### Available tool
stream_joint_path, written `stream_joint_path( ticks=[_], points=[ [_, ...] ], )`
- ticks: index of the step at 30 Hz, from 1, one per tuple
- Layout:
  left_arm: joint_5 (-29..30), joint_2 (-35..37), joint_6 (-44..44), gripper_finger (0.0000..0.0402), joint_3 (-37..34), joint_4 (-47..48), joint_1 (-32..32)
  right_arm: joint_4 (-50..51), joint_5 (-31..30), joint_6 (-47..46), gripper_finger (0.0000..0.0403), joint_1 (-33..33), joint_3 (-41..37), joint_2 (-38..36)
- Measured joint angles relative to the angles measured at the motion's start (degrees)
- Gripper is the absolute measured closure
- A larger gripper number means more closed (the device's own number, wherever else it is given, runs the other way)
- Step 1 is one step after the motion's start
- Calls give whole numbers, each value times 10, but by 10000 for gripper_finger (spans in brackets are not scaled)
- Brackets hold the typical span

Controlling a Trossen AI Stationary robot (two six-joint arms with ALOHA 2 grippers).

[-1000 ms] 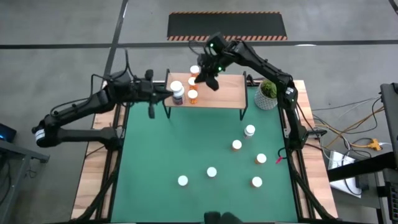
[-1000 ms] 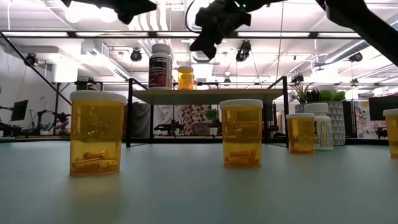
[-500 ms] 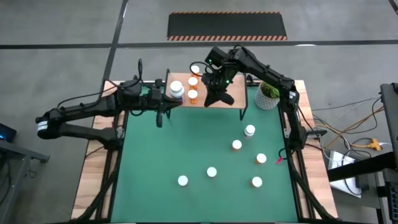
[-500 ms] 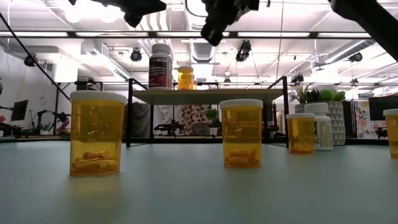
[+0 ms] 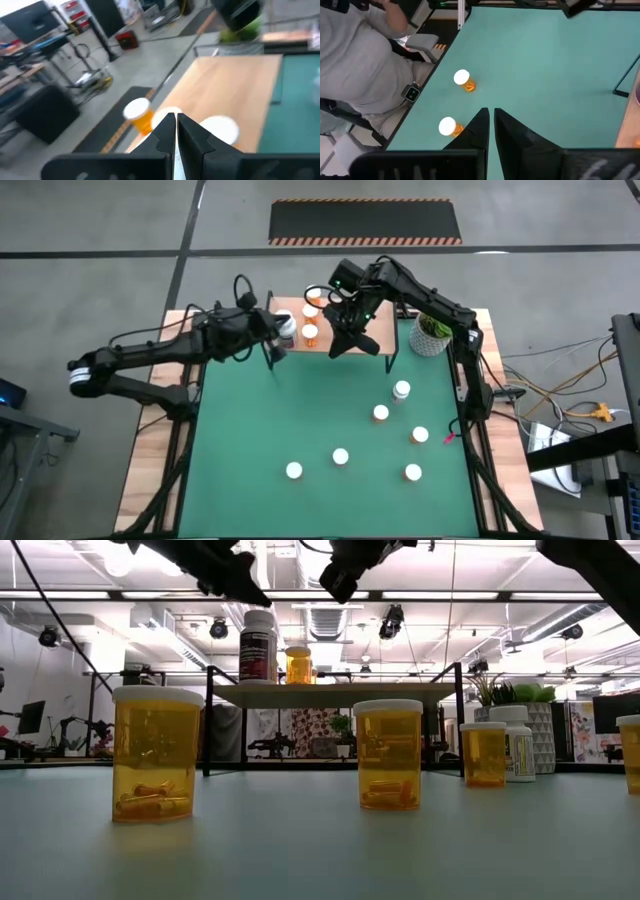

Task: Pick and place medicine bottles onto shelf by color
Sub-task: Adjust the pill bottles on the shelf

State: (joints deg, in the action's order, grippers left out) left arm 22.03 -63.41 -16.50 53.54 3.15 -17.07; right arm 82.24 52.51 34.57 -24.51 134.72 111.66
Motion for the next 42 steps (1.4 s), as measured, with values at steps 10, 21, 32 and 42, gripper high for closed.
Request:
stream_joint_path(
  ticks=[10,21,32,42],
  points=[
    [10,-2,-2,402,0,29,-1,0,0,-7,385,0,0,0],
    [11,10,-2,402,-1,38,-1,0,0,-11,385,0,0,0],
    [26,18,-3,402,0,35,0,-2,0,-11,385,0,0,0],
    [-12,85,25,402,-18,32,62,-27,0,-2,385,0,-35,1]
  ],
)
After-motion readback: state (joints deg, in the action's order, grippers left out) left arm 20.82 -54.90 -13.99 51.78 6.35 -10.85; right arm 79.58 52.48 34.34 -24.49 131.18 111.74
